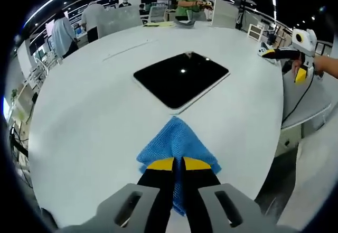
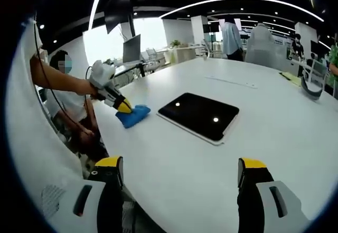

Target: Wipe the mirror surface with the cleaning cloth until all visible marks leave the cleaned area.

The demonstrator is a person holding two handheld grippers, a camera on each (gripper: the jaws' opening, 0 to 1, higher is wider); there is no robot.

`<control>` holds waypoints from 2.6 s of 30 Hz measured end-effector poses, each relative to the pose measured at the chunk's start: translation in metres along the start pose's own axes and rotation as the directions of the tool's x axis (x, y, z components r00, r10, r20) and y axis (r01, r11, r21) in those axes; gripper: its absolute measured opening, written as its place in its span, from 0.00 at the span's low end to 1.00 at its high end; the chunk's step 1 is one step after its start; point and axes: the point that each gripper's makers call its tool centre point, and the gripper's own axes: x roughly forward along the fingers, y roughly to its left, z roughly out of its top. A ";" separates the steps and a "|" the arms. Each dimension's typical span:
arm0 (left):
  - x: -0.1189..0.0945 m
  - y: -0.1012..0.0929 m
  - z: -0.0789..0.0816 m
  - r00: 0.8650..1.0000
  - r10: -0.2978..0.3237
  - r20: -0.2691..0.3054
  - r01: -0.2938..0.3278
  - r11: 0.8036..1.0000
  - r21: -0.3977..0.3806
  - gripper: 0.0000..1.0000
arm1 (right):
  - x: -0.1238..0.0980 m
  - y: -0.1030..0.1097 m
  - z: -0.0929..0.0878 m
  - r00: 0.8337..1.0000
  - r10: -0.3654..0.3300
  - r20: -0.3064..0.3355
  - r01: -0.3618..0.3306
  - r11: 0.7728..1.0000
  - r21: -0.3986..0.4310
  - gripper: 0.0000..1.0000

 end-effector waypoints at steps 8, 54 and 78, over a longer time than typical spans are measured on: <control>0.009 0.006 -0.016 0.999 0.035 -0.002 -0.034 0.995 0.093 0.16 | -0.002 0.001 0.000 1.000 -0.003 0.000 0.003 1.000 -0.001 0.89; -0.028 0.004 0.007 0.988 0.077 0.132 -0.076 0.997 -0.009 0.60 | 0.002 -0.007 0.003 1.000 -0.025 0.000 0.025 1.000 -0.001 0.90; -0.069 -0.036 0.022 0.965 0.126 0.231 -0.111 0.991 -0.073 0.99 | 0.006 -0.015 0.003 0.998 -0.056 -0.002 0.056 0.998 -0.037 0.92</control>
